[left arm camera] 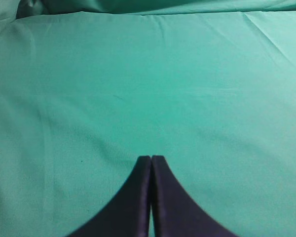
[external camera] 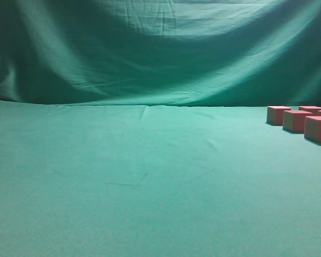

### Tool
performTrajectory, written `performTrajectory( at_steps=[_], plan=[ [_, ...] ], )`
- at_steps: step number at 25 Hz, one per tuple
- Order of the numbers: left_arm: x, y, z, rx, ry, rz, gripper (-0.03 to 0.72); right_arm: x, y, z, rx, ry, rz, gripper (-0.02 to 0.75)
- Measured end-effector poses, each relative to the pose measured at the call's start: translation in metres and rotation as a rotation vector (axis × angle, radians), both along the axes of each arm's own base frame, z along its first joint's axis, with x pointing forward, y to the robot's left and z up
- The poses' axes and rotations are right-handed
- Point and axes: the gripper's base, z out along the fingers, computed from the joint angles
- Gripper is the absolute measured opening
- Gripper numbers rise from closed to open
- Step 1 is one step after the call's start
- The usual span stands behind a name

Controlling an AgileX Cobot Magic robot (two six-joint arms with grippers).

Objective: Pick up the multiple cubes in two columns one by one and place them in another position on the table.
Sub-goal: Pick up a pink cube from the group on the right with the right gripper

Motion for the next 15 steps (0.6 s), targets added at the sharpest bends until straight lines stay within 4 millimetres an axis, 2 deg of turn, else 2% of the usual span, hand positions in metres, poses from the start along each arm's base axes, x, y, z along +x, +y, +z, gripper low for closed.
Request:
performTrajectory(
  at_steps=[4,6,11,15],
  plan=[
    [0.000,0.000,0.000,0.000,0.000,0.000,0.000,-0.013,0.009,0.047,-0.247,-0.074,0.063,0.048],
    [0.000,0.000,0.000,0.000,0.000,0.000,0.000,-0.016,0.012,0.063,-0.292,-0.078,0.091,0.048],
    [0.000,0.000,0.000,0.000,0.000,0.000,0.000,-0.021,0.018,0.092,-0.204,-0.114,0.165,0.048],
    [0.000,0.000,0.000,0.000,0.000,0.000,0.000,-0.024,0.015,0.102,-0.080,-0.180,0.151,0.048]
  ],
)
